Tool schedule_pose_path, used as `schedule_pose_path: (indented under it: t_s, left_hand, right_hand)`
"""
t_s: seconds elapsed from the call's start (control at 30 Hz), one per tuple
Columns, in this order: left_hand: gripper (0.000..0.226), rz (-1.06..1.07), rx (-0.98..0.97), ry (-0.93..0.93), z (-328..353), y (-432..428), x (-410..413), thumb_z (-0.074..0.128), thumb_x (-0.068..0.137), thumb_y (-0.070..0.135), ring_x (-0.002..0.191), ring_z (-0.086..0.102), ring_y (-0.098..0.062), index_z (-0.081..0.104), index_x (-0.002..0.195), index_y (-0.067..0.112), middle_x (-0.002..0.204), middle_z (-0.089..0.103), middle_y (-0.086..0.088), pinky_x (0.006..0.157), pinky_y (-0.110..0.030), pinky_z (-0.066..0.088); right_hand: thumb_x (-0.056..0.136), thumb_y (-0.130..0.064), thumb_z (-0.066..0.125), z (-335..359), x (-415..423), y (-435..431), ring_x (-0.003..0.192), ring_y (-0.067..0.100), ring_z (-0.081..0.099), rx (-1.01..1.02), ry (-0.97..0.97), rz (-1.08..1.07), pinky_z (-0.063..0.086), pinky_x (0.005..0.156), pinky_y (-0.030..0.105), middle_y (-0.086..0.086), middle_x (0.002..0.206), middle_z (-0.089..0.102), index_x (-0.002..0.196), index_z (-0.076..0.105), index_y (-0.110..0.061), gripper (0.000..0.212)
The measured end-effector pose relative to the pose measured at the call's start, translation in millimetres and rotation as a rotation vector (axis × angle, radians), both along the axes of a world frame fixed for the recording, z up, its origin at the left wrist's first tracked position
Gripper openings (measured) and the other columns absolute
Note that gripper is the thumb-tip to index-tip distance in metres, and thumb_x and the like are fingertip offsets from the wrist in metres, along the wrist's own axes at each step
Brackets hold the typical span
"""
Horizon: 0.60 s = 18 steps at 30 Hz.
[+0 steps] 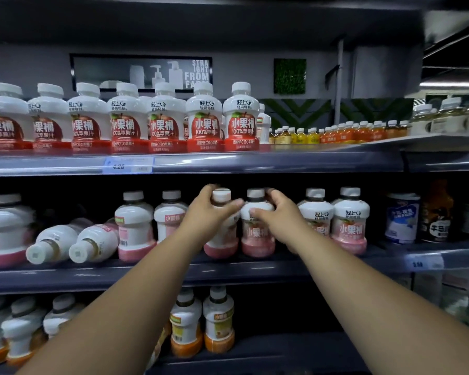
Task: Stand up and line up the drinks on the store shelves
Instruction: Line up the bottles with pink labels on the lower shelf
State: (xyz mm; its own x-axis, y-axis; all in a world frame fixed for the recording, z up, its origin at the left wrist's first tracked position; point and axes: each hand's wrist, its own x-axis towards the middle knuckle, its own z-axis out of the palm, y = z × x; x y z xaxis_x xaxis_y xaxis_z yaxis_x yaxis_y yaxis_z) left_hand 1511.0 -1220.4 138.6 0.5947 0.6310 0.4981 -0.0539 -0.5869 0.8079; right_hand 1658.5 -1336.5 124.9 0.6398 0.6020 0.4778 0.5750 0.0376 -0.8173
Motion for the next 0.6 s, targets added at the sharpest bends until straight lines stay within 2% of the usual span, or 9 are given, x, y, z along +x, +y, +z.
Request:
schedule_pose_path:
  t_s: [0.03,0.1,0.17,0.23,0.3,0.4,0.43,0.53,0.6]
  left_hand:
    - [0.071,-0.005,-0.001,0.023,-9,2,1,0.084,0.067,0.047,0.103,0.063,-0.011,0.05,0.125,0.024,0.115,0.066,0.007,0.09,-0.032,0.051]
    - [0.085,0.007,-0.015,0.078,-28,7,3,0.091,0.064,0.028,0.103,0.061,-0.013,0.039,0.132,0.025,0.121,0.062,0.001,0.088,-0.028,0.049]
    - [0.104,0.08,0.011,0.103,-44,12,5,0.092,0.054,0.033,0.108,0.059,-0.017,0.033,0.14,0.026,0.123,0.059,0.0,0.092,-0.033,0.05]
    - [0.112,0.168,0.03,0.092,-52,14,8,0.088,0.043,0.046,0.109,0.06,-0.02,0.033,0.139,0.026,0.122,0.06,-0.001,0.095,-0.039,0.051]
    - [0.107,0.217,0.012,0.087,-54,15,10,0.088,0.045,0.046,0.106,0.06,-0.021,0.034,0.135,0.022,0.12,0.061,0.0,0.094,-0.04,0.051]
    - [0.08,0.163,-0.024,0.121,-55,18,11,0.085,0.064,0.029,0.101,0.062,-0.017,0.039,0.129,0.022,0.118,0.064,0.0,0.093,-0.038,0.051]
    - [0.075,0.133,-0.031,0.143,-54,18,11,0.085,0.065,0.028,0.1,0.062,-0.016,0.04,0.125,0.024,0.117,0.065,-0.001,0.092,-0.038,0.052]
    - [0.095,0.122,-0.013,0.181,-54,14,15,0.092,0.046,0.047,0.104,0.062,-0.02,0.036,0.119,0.023,0.117,0.062,-0.002,0.093,-0.041,0.052]
    - [0.093,0.177,0.019,0.192,-55,11,18,0.092,0.048,0.047,0.103,0.062,-0.024,0.034,0.116,0.02,0.115,0.061,-0.005,0.091,-0.042,0.052]
  right_hand:
    - [0.058,-0.053,0.081,-5,1,1,0.11,0.014,0.065,-0.018,0.007,-0.001,0.054,0.097,0.041,-0.005,0.127,0.065,0.142,0.048,-0.03,0.093]
    - [0.051,-0.051,0.086,-14,1,0,0.119,0.017,0.059,-0.074,-0.05,-0.037,0.049,0.104,0.04,-0.001,0.136,0.056,0.151,0.034,-0.031,0.114]
    - [0.058,-0.042,0.092,-24,-3,-2,0.127,0.021,0.051,-0.157,-0.144,-0.106,0.042,0.109,0.037,0.005,0.144,0.045,0.156,0.019,-0.027,0.123]
    - [0.063,-0.044,0.091,-36,-7,-3,0.133,0.024,0.046,-0.234,-0.201,-0.156,0.04,0.108,0.034,0.008,0.151,0.039,0.158,0.003,-0.025,0.131]
    - [0.067,-0.045,0.088,-48,-9,-4,0.132,0.026,0.049,-0.252,-0.216,-0.19,0.042,0.103,0.033,0.008,0.152,0.04,0.158,-0.005,-0.026,0.131]
    - [0.073,-0.044,0.082,-59,-12,-6,0.127,0.03,0.052,-0.162,-0.25,-0.256,0.047,0.098,0.036,0.011,0.149,0.044,0.158,-0.003,-0.025,0.121]
    - [0.075,-0.045,0.081,-62,-13,-6,0.126,0.031,0.052,-0.142,-0.278,-0.281,0.047,0.098,0.038,0.012,0.148,0.044,0.158,-0.002,-0.024,0.119]
    - [0.075,-0.054,0.079,-68,-14,-5,0.123,0.032,0.052,-0.154,-0.358,-0.36,0.049,0.096,0.042,0.013,0.143,0.045,0.158,-0.002,-0.022,0.12]
    - [0.077,-0.055,0.078,-68,-15,-5,0.123,0.033,0.051,-0.171,-0.349,-0.364,0.048,0.096,0.042,0.013,0.144,0.041,0.158,-0.004,-0.021,0.12]
